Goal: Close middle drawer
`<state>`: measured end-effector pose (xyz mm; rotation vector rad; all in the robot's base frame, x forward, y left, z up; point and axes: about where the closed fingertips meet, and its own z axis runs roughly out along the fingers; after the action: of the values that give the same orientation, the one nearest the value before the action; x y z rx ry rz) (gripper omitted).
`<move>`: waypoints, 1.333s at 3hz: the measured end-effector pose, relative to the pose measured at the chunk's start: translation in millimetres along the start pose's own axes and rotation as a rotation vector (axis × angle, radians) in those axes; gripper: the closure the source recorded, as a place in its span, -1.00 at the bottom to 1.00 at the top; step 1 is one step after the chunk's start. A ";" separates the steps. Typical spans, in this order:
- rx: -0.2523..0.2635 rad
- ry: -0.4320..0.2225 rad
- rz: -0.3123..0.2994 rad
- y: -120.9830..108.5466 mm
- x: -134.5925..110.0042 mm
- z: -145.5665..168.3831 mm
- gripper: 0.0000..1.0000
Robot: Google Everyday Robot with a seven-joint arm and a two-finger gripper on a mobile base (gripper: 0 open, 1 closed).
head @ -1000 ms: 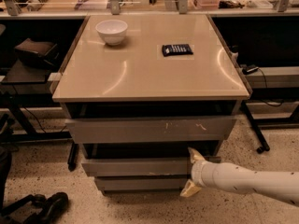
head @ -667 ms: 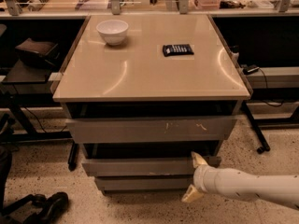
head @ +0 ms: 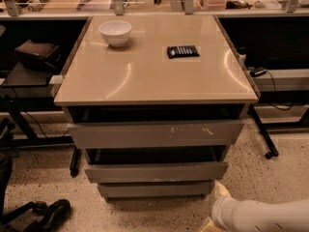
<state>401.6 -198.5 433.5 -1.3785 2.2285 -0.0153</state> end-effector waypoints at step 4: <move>-0.477 0.074 -0.124 68.9 30.8 121.2 -1.00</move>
Offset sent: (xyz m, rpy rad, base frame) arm 0.0145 0.0335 -0.0743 -0.0968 0.3389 0.1904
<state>385.5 -160.4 296.8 -1.7854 2.2946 0.4551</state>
